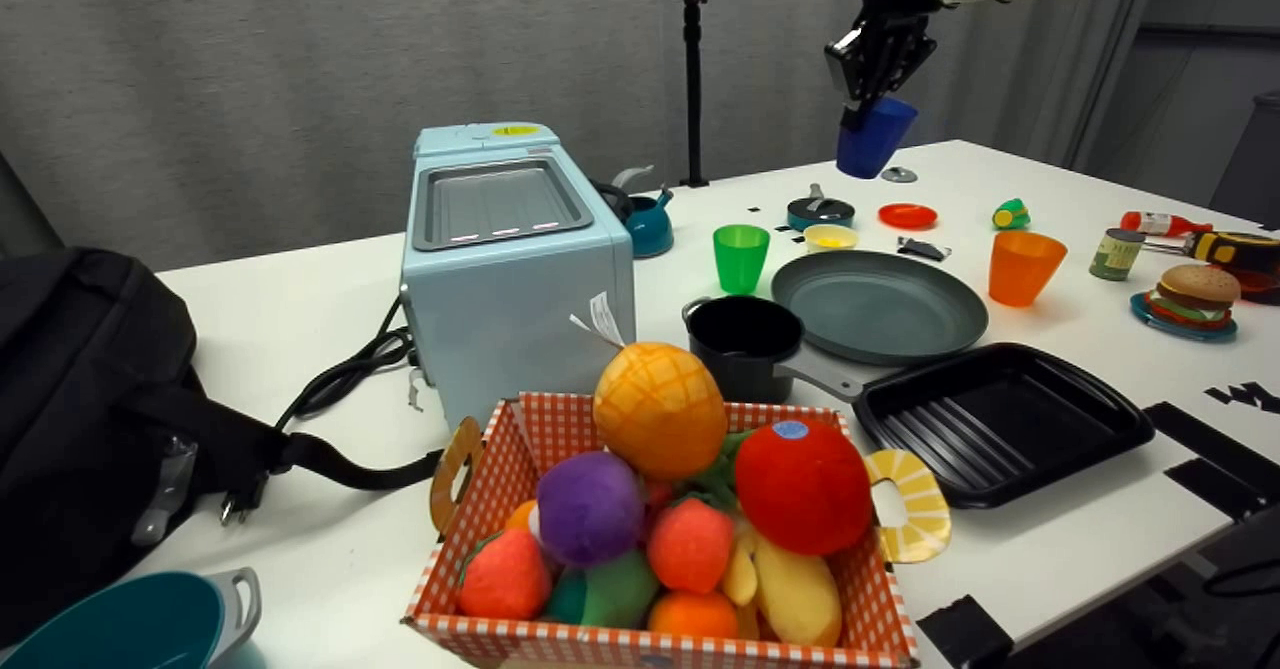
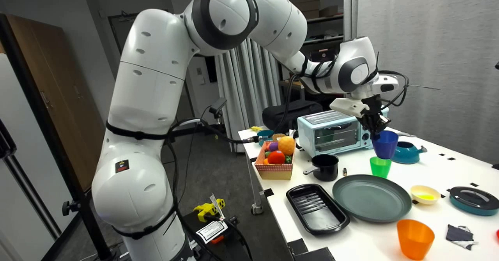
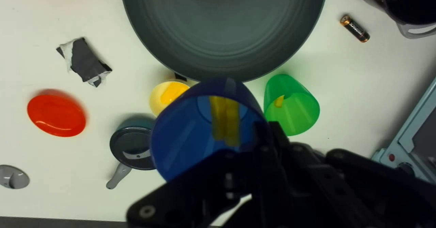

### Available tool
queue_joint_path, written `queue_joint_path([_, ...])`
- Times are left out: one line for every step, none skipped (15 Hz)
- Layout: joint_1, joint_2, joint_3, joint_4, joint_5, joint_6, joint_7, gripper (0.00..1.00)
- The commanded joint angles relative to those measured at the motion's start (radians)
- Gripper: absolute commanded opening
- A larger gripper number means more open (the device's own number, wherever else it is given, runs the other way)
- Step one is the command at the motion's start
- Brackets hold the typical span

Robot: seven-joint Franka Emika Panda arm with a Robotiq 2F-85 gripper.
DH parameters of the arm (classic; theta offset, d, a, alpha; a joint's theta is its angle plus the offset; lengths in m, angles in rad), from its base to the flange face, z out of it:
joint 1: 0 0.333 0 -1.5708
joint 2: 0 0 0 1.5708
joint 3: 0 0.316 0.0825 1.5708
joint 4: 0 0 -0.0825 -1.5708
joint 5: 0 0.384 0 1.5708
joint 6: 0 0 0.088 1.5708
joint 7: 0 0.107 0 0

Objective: Pick up the blue cup from the table, pour its contents in the plate and put the cup back on the table.

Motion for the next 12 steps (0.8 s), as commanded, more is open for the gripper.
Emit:
queue_joint_path([0.024, -0.011, 0.0, -0.002, 0.005, 0.026, 0.028, 0.01])
queue_joint_path([0.027, -0.014, -0.001, -0.005, 0.004, 0.028, 0.03, 0.01])
queue_joint_path([0.032, -0.02, -0.005, -0.012, 0.0, 0.039, 0.038, 0.01])
queue_joint_path([0.041, -0.028, -0.014, -0.022, -0.01, 0.062, 0.056, 0.01])
queue_joint_path([0.05, -0.038, -0.023, -0.036, -0.021, 0.103, 0.075, 0.01])
queue_joint_path([0.059, -0.043, -0.034, -0.047, -0.034, 0.145, 0.097, 0.01])
queue_joint_path([0.073, -0.051, -0.054, -0.063, -0.053, 0.203, 0.128, 0.01])
queue_joint_path([0.088, -0.056, -0.076, -0.077, -0.072, 0.257, 0.157, 0.01])
queue_joint_path([0.105, -0.066, -0.1, -0.099, -0.094, 0.318, 0.184, 0.01])
queue_joint_path([0.126, -0.078, -0.129, -0.124, -0.119, 0.376, 0.212, 0.01])
queue_joint_path([0.152, -0.089, -0.165, -0.148, -0.145, 0.433, 0.244, 0.01])
queue_joint_path([0.172, -0.105, -0.192, -0.177, -0.183, 0.486, 0.287, 0.01])
